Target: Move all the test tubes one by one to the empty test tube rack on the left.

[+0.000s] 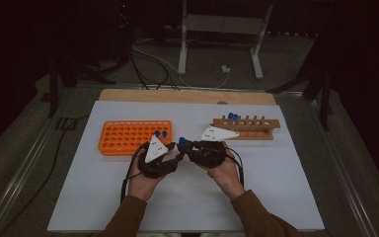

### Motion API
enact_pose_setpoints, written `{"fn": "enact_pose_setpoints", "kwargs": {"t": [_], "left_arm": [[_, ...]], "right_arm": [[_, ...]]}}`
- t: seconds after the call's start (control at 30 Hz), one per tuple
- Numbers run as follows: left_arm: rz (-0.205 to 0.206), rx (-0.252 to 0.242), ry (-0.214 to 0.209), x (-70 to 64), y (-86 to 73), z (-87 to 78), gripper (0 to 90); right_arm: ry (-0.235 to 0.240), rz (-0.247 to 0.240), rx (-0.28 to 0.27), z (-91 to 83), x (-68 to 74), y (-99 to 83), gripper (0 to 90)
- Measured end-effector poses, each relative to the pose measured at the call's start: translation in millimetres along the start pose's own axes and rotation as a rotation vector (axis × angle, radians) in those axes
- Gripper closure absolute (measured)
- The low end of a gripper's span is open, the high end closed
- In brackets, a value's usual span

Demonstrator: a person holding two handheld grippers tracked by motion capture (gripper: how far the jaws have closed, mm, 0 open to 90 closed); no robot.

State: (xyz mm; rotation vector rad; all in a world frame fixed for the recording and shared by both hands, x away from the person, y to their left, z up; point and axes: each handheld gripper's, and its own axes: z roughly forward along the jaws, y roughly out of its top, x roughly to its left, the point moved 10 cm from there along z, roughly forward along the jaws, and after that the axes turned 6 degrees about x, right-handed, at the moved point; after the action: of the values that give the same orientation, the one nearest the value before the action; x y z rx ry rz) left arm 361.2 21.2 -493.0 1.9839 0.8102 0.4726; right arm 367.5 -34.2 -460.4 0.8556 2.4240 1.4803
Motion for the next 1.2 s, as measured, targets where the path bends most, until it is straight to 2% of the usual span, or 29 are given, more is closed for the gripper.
{"fn": "enact_pose_setpoints", "kwargs": {"t": [0.07, 0.17, 0.43, 0.5, 0.6, 0.67, 0.73, 0.83, 0.87, 0.93, 1.07, 1.2], "left_arm": [[0.016, -0.006, -0.011, -2.9, 0.5, -0.4, 68.1], [0.043, -0.006, 0.001, -4.0, 0.8, -1.1, 75.3], [0.037, -0.009, -0.013, -3.0, 0.4, -1.4, 77.8], [0.031, -0.006, -0.011, -2.0, 0.1, -0.8, 77.9], [0.019, -0.001, -0.005, 0.9, -0.7, 0.1, 77.9], [0.012, 0.006, 0.0, 3.5, -1.6, 0.2, 77.9], [0.003, 0.005, 0.004, 5.3, -2.1, 0.0, 77.9], [-0.008, 0.006, 0.006, 8.8, -3.3, -1.1, 77.9], [-0.013, 0.006, 0.006, 9.9, -3.5, -1.6, 77.9], [-0.018, 0.003, 0.008, 12.3, -3.4, -3.3, 78.0], [-0.027, -0.007, 0.014, 17.4, -2.8, -7.7, 77.9], [-0.036, -0.013, 0.021, 23.4, -3.2, -12.9, 77.9]], "right_arm": [[0.004, -0.004, 0.001, 0.8, 1.5, 0.0, 76.2], [0.011, 0.0, 0.004, 1.7, 2.8, -0.1, 76.2], [0.022, 0.001, 0.01, 1.7, 3.1, -0.6, 75.6], [0.036, 0.013, 0.008, 1.4, 3.0, -0.4, 68.4], [0.093, 0.038, -0.008, -1.5, 5.2, 1.2, 52.1], [0.095, 0.05, -0.02, -4.3, 3.9, 2.9, 42.2], [0.077, 0.048, -0.026, -7.2, 1.7, 4.3, 31.6], [0.057, 0.061, -0.026, -10.1, -2.8, 4.6, 19.7], [0.038, 0.06, -0.024, -11.1, -6.1, 3.9, 16.7], [0.012, 0.067, -0.02, -12.6, -11.8, 2.3, 14.3], [-0.05, 0.08, -0.007, -15.5, -24.3, -2.3, 3.7], [-0.082, 0.088, 0.004, -18.4, -32.5, -7.1, 2.2]]}}
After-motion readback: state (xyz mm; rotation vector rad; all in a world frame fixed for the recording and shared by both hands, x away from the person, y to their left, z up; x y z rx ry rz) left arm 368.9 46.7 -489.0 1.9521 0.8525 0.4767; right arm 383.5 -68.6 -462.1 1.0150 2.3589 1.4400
